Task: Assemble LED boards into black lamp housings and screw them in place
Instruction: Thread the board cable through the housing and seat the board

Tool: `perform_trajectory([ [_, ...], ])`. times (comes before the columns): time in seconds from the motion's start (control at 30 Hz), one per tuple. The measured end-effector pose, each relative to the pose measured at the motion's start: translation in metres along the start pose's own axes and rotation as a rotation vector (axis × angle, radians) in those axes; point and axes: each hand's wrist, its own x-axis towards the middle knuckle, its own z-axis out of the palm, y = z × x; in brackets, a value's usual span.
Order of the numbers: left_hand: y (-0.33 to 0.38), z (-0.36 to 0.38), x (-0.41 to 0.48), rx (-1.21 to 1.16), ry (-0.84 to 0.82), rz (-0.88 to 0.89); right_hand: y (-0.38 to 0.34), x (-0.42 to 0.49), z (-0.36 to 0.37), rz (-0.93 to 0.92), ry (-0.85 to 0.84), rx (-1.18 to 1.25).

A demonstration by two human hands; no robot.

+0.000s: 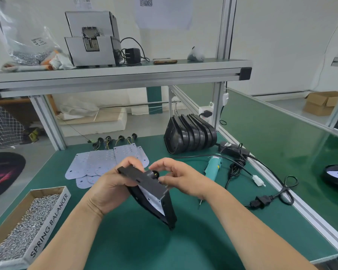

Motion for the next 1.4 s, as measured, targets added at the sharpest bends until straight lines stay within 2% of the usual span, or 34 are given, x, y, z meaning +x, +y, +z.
perform_trajectory([
  [0.13,-0.004,-0.008,-0.001,-0.1,0.003,0.011,-0.001,-0.004,-0.002,0.015,-0.02,0.038],
  [0.27,-0.006,-0.015,0.0,-0.13,-0.008,0.012,-0.004,-0.006,-0.009,0.063,-0.052,-0.246],
  [0.33,-0.008,-0.019,-0.002,-0.179,-0.017,0.017,-0.005,-0.008,-0.01,0.093,-0.115,-0.239],
  [0.43,-0.012,-0.024,-0.002,-0.201,0.0,0.026,-0.008,-0.013,-0.009,0.07,-0.123,-0.194],
  [0.5,-0.018,-0.028,-0.004,-0.197,0.061,0.028,-0.013,-0.016,-0.007,0.048,-0.097,-0.162],
  [0.6,-0.027,-0.032,-0.007,-0.209,0.15,-0.003,-0.019,-0.018,-0.008,0.022,-0.02,-0.281],
  [0.83,-0.026,-0.032,-0.016,-0.169,0.246,-0.078,-0.035,-0.014,-0.003,-0.129,0.144,-0.45],
  [0.9,-0.01,-0.026,-0.017,-0.027,0.342,-0.033,-0.039,-0.011,-0.001,-0.155,0.218,-0.47],
  [0.97,0.012,-0.017,-0.019,0.264,0.446,0.074,-0.043,-0.006,0.0,-0.177,0.287,-0.504],
  [1.0,0.023,-0.008,-0.02,0.429,0.413,0.147,-0.046,-0.003,0.001,-0.181,0.306,-0.532],
  [1.1,0.038,0.033,-0.02,1.077,0.021,0.191,-0.056,0.007,0.006,-0.176,0.252,-0.669],
  [1.13,0.032,0.041,-0.016,1.262,-0.033,0.203,-0.058,0.009,0.009,-0.169,0.21,-0.725],
  [1.17,0.025,0.047,-0.01,1.399,-0.006,0.224,-0.061,0.01,0.01,-0.163,0.172,-0.77],
  [1.27,0.013,0.052,0.0,1.601,0.194,0.235,-0.065,0.01,0.012,-0.167,0.139,-0.846],
  [1.4,0.004,0.036,-0.002,1.644,0.212,0.234,-0.067,0.006,0.02,-0.242,0.195,-0.916],
])
